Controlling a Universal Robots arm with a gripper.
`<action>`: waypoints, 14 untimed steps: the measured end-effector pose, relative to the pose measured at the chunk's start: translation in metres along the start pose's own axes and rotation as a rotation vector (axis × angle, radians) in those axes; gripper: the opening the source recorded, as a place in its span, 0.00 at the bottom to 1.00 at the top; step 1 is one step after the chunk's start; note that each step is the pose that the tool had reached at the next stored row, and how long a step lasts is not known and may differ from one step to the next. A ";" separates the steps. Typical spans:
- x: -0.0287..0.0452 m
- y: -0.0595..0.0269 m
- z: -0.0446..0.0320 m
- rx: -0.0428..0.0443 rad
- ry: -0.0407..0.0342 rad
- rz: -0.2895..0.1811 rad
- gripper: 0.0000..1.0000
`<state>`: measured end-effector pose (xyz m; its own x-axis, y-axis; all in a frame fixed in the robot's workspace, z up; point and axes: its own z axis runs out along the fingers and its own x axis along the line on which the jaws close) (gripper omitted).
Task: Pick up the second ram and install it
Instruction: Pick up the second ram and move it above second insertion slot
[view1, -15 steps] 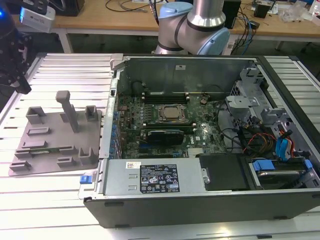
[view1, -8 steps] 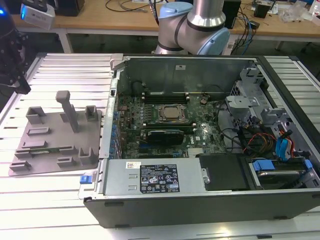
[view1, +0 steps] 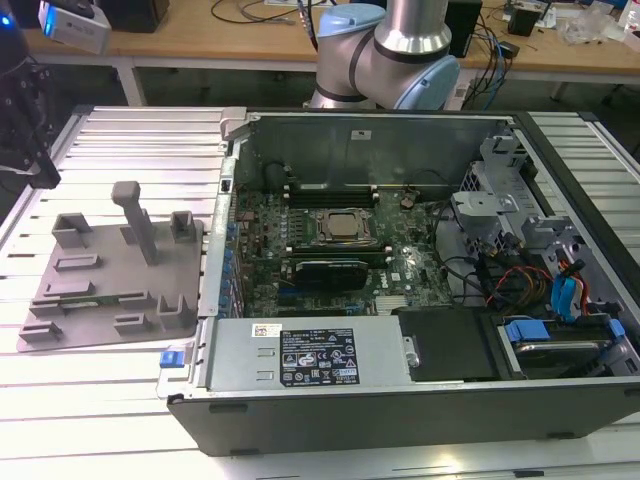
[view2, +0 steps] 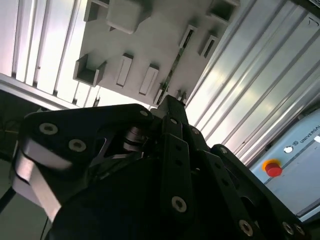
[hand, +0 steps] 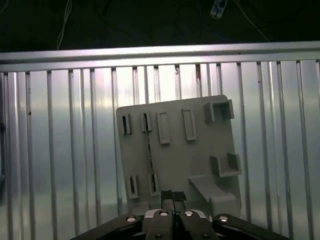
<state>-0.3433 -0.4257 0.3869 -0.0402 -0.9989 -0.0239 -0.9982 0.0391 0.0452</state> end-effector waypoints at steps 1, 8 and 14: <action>0.0000 0.0000 0.0000 -0.0002 0.0004 -0.009 0.08; 0.0000 0.0000 0.0000 -0.0002 0.0012 -0.009 0.27; 0.0000 0.0000 0.0002 -0.0002 0.0016 -0.009 0.34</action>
<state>-0.3433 -0.4257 0.3867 -0.0313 -0.9993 -0.0227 -0.9985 0.0302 0.0451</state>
